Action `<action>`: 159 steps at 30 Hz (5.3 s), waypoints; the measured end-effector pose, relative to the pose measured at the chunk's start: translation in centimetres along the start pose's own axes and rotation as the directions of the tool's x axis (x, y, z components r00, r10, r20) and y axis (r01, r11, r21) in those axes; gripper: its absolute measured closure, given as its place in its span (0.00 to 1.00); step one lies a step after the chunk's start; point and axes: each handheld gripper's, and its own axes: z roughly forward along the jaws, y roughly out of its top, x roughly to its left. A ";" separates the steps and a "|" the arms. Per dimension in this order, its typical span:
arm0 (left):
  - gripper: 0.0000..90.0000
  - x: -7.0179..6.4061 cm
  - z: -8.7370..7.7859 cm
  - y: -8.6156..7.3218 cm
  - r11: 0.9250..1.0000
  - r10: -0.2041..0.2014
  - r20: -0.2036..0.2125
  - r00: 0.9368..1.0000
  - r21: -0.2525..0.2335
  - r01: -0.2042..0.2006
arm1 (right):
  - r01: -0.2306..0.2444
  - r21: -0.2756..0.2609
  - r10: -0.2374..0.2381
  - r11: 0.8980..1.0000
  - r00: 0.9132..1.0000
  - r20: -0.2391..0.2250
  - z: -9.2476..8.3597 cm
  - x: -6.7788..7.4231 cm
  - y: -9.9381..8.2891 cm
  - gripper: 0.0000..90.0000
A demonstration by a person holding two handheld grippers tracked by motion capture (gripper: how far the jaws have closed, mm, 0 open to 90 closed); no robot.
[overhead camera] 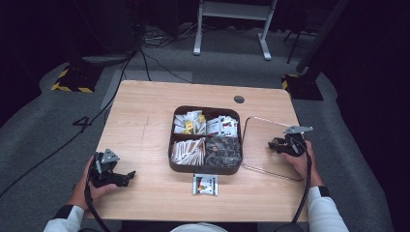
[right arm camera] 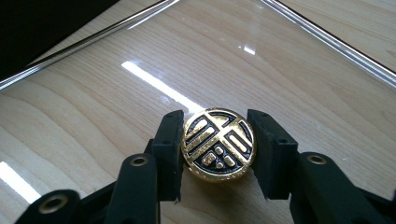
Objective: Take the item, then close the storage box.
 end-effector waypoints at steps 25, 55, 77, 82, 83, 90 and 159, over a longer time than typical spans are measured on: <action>0.00 0.0 0.0 0.0 1.000 -0.001 -0.001 1.000 0.000 0.001 | -0.014 -0.034 0.016 0.999 0.999 0.047 -1.9 -0.7 0.6 0.66; 0.00 0.0 0.1 0.1 1.000 0.001 -0.002 1.000 0.001 -0.001 | 0.080 -0.183 -0.070 0.980 0.996 0.059 -6.4 2.5 7.5 0.66; 0.00 0.0 0.1 0.1 1.000 -0.001 -0.003 1.000 0.001 0.001 | 0.179 -0.210 -0.185 0.961 0.983 -0.008 -3.9 8.1 11.5 0.66; 0.00 0.0 0.1 0.1 1.000 -0.002 -0.003 1.000 -0.002 0.002 | 0.194 -0.203 -0.203 0.960 0.979 -0.025 -2.9 9.5 12.2 0.66; 0.00 0.0 0.1 0.1 1.000 -0.001 -0.003 1.000 -0.003 0.001 | 0.196 -0.204 -0.206 0.959 0.978 -0.031 -2.8 9.7 12.3 0.66; 0.00 0.0 0.1 0.1 1.000 -0.002 -0.005 1.000 -0.002 0.002 | 0.213 -0.191 -0.227 0.958 0.972 -0.057 -1.4 11.7 13.0 0.66; 0.00 0.0 0.0 0.0 1.000 -0.002 -0.006 1.000 -0.001 0.002 | 0.189 -0.075 -0.198 0.979 0.969 -0.145 7.3 19.7 14.8 0.66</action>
